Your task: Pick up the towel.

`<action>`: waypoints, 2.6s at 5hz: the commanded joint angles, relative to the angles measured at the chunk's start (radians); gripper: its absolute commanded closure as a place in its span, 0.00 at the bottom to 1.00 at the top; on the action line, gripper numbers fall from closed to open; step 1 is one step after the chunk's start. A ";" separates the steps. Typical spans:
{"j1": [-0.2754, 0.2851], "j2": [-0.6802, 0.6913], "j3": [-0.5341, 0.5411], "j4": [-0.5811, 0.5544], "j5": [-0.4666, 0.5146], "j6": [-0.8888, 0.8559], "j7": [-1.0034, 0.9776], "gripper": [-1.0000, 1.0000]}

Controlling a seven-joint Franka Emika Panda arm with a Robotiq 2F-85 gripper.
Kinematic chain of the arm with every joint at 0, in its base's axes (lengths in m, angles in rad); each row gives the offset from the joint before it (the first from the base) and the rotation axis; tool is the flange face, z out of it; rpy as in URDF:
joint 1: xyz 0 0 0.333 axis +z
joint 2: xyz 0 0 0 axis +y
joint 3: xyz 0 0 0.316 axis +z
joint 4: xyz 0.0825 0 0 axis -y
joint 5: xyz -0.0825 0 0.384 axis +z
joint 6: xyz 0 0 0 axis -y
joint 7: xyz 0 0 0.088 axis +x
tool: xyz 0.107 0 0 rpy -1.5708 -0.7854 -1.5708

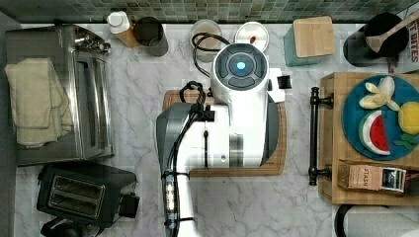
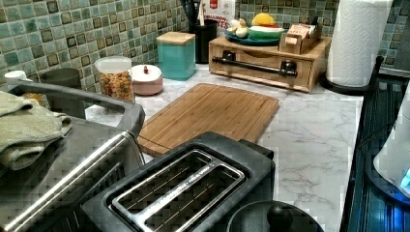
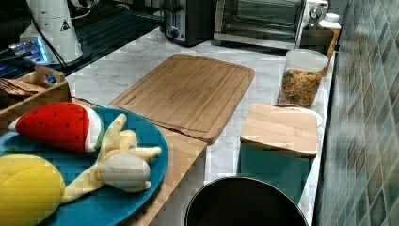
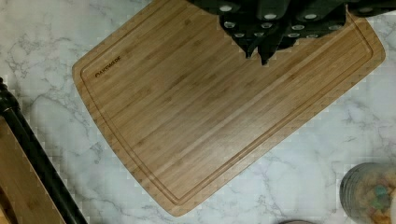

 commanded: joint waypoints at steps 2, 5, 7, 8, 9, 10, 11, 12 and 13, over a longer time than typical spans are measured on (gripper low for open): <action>0.000 0.000 -0.001 0.000 -0.013 0.000 -0.001 1.00; 0.024 0.022 0.040 0.050 0.135 0.354 -0.087 1.00; 0.058 -0.024 0.078 0.027 0.382 0.451 -0.370 1.00; 0.063 -0.012 0.103 0.062 0.425 0.399 -0.436 0.00; 0.054 0.013 0.137 0.101 0.518 0.320 -0.516 0.00; 0.061 0.016 0.165 0.105 0.591 0.304 -0.604 0.00; 0.066 0.042 0.192 0.141 0.666 0.256 -0.711 0.00; 0.063 0.060 0.225 0.156 0.758 0.226 -0.810 0.00; 0.062 0.087 0.265 0.178 0.792 0.219 -0.848 0.00</action>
